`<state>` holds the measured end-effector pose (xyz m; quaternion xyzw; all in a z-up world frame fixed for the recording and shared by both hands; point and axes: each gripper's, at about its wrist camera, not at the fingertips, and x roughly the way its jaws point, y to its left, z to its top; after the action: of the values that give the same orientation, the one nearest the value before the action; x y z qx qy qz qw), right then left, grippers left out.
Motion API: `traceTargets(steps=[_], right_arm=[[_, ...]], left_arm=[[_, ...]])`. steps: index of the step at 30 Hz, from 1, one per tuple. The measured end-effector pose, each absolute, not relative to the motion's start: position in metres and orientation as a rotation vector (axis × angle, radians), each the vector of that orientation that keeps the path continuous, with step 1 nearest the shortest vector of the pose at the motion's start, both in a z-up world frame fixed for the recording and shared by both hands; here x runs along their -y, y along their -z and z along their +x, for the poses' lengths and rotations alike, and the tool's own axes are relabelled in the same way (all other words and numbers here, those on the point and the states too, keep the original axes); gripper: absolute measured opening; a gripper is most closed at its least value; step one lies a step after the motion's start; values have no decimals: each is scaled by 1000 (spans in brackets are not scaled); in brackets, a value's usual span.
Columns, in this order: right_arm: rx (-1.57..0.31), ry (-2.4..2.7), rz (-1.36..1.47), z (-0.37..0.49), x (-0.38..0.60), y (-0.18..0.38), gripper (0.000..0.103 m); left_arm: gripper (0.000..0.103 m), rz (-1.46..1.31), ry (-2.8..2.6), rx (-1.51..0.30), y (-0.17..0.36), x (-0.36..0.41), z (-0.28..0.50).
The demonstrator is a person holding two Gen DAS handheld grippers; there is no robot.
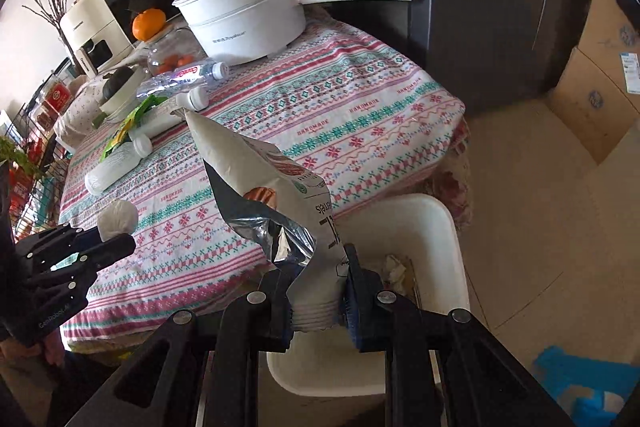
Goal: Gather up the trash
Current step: 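Carry the tissue and pouch over the white bin and open both grippers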
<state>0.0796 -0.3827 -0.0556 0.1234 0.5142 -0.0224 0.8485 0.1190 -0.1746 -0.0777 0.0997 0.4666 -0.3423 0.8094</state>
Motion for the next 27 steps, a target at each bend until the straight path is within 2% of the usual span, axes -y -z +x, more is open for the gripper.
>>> traceTargets(steps=[10,15,16,19,22,27], right_arm=[[-1196,137,294,43,429,97,21],[-1219,148,307,34,440,104,21],[-1220,148,310,33,442,105,21],[-1222,147,312,31,445,105,21],[-1227,143,311,32,444,105,21],[-1247,138,306,35,441,108,21]], left_arm=[[26,355,847,-1004,128,256,89],[31,401,843,-1010,143,269,84],[34,404,842,-1003,143,269,83],[71,415,824,-976,143,271,83],[81,407,806,-959,139,267,85],[85,401,771,-959,134,258,88]])
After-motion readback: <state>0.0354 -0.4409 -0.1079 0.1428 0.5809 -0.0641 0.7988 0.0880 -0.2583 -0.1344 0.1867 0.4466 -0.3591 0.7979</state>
